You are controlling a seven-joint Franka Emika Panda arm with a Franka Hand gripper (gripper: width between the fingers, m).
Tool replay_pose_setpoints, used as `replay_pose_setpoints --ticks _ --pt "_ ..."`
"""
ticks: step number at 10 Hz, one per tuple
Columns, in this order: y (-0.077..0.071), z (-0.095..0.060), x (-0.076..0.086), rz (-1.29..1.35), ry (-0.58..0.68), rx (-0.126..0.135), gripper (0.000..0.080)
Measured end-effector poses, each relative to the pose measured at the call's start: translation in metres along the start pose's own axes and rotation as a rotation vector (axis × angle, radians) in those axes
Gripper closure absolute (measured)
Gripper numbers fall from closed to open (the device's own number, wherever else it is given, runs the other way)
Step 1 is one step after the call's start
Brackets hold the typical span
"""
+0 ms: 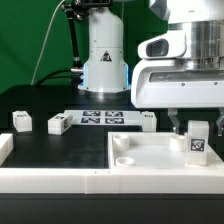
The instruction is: Assemble one leg
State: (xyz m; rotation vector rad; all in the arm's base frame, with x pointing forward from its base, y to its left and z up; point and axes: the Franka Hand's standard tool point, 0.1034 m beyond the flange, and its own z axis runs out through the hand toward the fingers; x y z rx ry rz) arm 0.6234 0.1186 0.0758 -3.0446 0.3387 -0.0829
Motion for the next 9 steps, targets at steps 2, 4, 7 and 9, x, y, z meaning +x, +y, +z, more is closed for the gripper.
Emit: replay_pose_setpoints --ticks 2,4,7,9 --pt "0.0005 -0.0001 0.0003 0.03 0.0 0.0 0.0508" --pt "0.0009 -0.0001 0.0004 0.12 0.0 0.001 0.0508" --pt "0.0044 0.0001 0.0018 0.527 0.015 0.032 0.0508" --pt "0.0058 0.0004 0.0005 0.747 0.004 0.055 0.0507"
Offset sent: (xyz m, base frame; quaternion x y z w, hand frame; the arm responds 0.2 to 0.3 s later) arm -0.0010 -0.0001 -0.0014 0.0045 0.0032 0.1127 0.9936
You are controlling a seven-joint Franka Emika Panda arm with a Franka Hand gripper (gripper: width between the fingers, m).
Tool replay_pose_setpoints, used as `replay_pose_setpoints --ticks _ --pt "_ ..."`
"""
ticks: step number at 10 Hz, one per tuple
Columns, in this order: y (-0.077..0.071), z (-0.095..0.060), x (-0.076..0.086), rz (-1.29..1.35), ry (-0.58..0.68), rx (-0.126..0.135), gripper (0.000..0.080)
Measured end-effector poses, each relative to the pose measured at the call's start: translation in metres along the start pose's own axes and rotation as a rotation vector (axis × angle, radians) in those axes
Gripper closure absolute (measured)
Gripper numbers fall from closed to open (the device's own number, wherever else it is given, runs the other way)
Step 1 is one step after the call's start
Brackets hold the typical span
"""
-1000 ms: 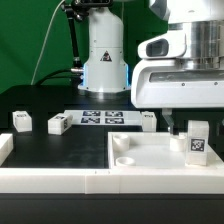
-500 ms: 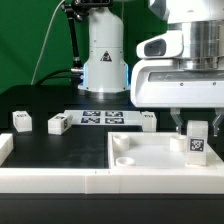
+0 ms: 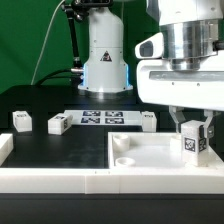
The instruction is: Assemble one leg
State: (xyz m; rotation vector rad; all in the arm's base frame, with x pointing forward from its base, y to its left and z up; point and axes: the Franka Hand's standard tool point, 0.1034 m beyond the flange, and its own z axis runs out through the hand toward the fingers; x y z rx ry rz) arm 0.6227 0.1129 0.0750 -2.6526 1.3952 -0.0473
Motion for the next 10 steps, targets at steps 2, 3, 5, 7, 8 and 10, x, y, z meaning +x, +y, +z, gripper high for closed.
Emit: replay_pose_setpoints --ticks 2,3,5,7,8,10 --pt "0.0002 0.0004 -0.0009 0.205 -0.005 0.004 0.0507" --pt "0.0007 0.0006 -0.0017 0.345 -0.017 0.017 0.0507" --pt "0.0003 0.0007 -0.0029 0.56 -0.032 0.023 0.0507" --pt "0.0002 0.0007 -0.003 0.719 -0.038 0.02 0.0507" --pt "-0.0001 0.0008 -0.0032 0.855 -0.045 0.021 0.0507" --pt "0.0 0.0009 -0.0032 0.892 -0.046 0.02 0.049"
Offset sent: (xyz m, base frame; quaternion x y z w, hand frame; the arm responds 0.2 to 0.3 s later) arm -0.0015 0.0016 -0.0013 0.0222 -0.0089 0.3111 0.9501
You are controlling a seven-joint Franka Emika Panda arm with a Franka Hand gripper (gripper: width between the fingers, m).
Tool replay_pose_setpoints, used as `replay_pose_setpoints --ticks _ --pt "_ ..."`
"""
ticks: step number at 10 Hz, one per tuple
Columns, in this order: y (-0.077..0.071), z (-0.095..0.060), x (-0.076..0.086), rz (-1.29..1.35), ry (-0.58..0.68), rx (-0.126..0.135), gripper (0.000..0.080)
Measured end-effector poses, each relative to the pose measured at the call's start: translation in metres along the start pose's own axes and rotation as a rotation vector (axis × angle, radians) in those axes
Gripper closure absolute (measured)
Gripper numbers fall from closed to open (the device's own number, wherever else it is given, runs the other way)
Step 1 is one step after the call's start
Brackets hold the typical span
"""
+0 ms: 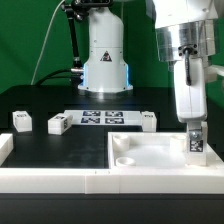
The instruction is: Assemble one leg
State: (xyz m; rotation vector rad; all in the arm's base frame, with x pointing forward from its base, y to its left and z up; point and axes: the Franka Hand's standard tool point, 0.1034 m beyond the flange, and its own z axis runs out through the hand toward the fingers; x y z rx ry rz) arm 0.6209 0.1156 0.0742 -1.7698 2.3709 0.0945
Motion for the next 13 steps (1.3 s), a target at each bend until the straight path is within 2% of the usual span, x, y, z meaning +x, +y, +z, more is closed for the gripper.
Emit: replay_pose_setpoints --ticks 1,2,3,4,8,10,13 --pt "0.0004 0.0005 0.0002 -0.047 0.0 -0.002 0.049" --pt "0.0009 0.0008 0.001 -0.074 0.001 -0.007 0.0281" --pt "0.0003 0.0001 0.0021 -0.181 0.0 -0.011 0.0281" --pt "0.0002 0.0001 0.0019 -0.287 0.0 -0.012 0.0177" --pt "0.0036 -0.0001 -0.0047 -0.684 -0.003 -0.041 0.0151" --pt "0.0037 0.0021 -0.0018 -0.909 -0.002 -0.046 0.015" --pt "0.0036 0.0023 -0.0001 -1.25 0.02 -0.068 0.015"
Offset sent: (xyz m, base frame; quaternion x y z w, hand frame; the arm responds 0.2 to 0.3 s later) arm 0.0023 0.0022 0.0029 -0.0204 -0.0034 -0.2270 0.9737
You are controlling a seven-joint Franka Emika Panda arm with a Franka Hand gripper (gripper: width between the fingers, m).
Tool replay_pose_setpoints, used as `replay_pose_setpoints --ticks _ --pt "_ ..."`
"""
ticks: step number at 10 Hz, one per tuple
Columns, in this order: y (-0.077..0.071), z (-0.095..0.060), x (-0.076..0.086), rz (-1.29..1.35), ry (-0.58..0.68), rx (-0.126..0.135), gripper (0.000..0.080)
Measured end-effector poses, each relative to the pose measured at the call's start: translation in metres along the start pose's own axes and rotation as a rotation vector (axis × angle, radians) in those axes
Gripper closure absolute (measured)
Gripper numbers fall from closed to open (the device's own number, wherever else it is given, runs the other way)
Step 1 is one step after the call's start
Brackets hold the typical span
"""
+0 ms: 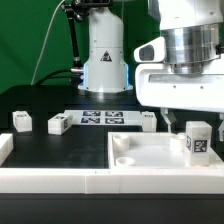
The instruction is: Assemble one leg
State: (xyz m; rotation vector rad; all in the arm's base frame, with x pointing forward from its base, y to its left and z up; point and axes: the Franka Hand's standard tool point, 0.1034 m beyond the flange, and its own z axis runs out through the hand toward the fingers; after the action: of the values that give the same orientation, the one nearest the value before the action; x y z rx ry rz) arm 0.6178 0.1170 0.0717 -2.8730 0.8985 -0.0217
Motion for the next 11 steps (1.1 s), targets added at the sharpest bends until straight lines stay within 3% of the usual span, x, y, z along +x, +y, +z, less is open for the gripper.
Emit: replay_pose_setpoints --ticks 4,7,8,9,10,11 --pt "0.0003 -0.0007 0.001 -0.385 0.017 -0.039 0.015" --pt "0.0053 0.0007 0.0043 -0.52 0.026 -0.037 0.0159" --pt "0.0053 0.0007 0.0043 -0.52 0.026 -0.037 0.0323" --pt "0.0053 0.0007 0.0043 -0.52 0.026 -0.037 0.0323" --pt "0.0053 0.0007 0.0043 -0.517 0.026 -0.037 0.0492" --pt "0.0054 0.0008 0.0043 -0.487 0.027 -0.037 0.0492"
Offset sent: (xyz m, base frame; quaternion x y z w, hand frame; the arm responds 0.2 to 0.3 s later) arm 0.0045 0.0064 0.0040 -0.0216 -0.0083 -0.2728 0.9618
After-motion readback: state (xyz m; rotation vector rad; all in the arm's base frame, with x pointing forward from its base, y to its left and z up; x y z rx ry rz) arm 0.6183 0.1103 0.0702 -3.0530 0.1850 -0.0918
